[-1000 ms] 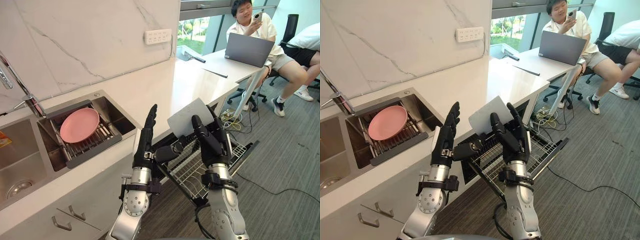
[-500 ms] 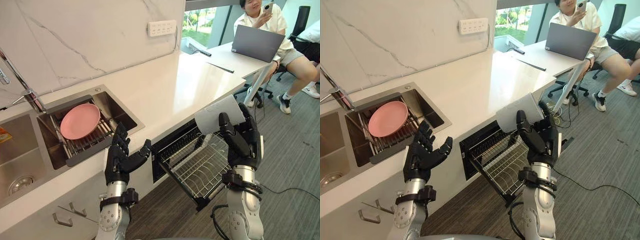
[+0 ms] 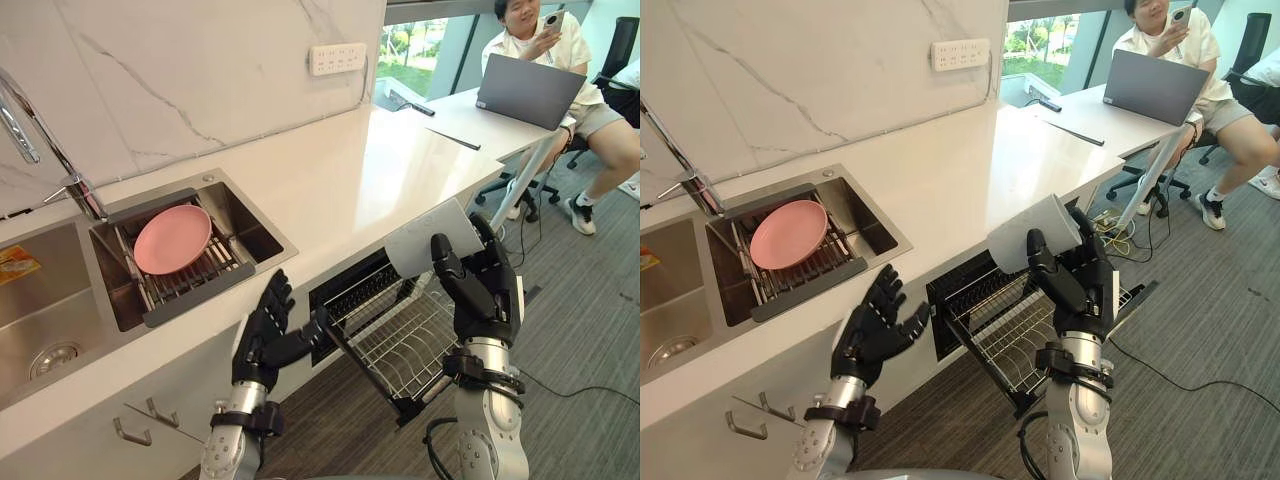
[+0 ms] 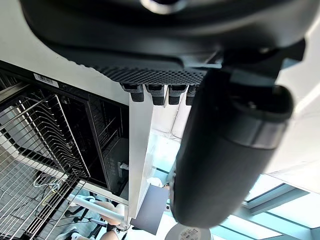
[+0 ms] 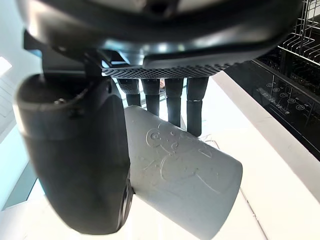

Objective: Walk over to the sink, pick up the cup, carry it to the dishwasher, place the cup inside the dishwasher, then close the dishwasher door

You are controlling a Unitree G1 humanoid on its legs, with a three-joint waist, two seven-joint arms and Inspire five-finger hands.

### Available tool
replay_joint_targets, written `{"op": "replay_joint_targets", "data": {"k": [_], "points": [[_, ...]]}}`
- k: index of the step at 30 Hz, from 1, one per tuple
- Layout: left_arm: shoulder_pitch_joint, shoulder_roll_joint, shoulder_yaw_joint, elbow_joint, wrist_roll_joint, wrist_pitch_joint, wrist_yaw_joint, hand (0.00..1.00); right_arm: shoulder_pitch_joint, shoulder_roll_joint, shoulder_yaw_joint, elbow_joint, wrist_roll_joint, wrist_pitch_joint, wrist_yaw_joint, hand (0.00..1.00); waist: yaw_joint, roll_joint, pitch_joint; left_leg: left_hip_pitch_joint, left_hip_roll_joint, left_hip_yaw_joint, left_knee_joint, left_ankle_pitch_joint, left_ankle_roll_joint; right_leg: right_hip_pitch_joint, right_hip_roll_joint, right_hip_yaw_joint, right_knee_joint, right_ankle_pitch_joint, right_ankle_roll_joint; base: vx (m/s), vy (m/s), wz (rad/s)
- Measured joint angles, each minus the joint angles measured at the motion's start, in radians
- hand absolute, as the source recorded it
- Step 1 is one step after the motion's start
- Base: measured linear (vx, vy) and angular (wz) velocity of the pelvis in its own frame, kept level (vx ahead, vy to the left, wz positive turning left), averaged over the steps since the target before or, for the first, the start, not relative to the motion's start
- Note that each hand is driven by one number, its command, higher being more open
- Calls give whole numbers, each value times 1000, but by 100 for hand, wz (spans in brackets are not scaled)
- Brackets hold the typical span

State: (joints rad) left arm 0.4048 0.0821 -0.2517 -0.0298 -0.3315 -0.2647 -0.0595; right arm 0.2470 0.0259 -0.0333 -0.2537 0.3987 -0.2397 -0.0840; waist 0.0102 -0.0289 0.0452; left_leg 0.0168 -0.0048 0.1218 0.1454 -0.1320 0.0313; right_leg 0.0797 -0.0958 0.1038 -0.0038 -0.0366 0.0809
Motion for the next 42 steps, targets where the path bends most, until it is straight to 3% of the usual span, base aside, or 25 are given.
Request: {"op": "replay_joint_targets", "data": {"k": [7, 13, 22, 29, 40, 42], "points": [[46, 36, -55, 195, 57, 96, -30, 100, 0, -2, -9, 20, -2, 0, 4, 0, -6, -5, 3, 1, 1, 0, -1, 2, -1, 0, 1, 0, 0, 0, 0, 0, 0, 0], [40, 38, -49, 203, 89, 89, -41, 100, -2, -5, -7, 88, -12, 2, 16, 0, -4, -5, 3, 8, 0, 0, -1, 3, -1, 6, 1, 1, 1, 0, 0, -5, -2, 0], [-28, 37, 42, 541, 245, 78, -9, 100, -11, -39, -18, 138, -80, 7, 35, 0, -14, -9, 5, 50, -6, 0, -77, 44, -5, 13, 3, 0, -1, 0, 0, -9, -14, 1], [-74, 43, 135, 659, 280, 60, 50, 100, -11, -45, -41, 202, -123, 11, 33, 0, -12, -5, 25, 59, -8, -13, -112, 65, -9, 11, 5, -11, -5, 1, 0, -20, -31, 4], [-154, 21, 199, 761, 297, 41, 77, 100, -10, -94, -40, 212, -241, 13, 22, 0, -10, 5, 78, 15, -10, -13, -121, 66, -9, -34, 4, -14, -11, 1, 1, 0, 0, 0], [-183, 17, 208, 767, 310, 41, 95, 100, -20, -133, -39, 214, -281, 19, 17, 0, -5, 7, 122, -24, -1, -13, -77, 51, -11, -65, 9, -20, 16, 0, 1, 0, 0, 0]]}}
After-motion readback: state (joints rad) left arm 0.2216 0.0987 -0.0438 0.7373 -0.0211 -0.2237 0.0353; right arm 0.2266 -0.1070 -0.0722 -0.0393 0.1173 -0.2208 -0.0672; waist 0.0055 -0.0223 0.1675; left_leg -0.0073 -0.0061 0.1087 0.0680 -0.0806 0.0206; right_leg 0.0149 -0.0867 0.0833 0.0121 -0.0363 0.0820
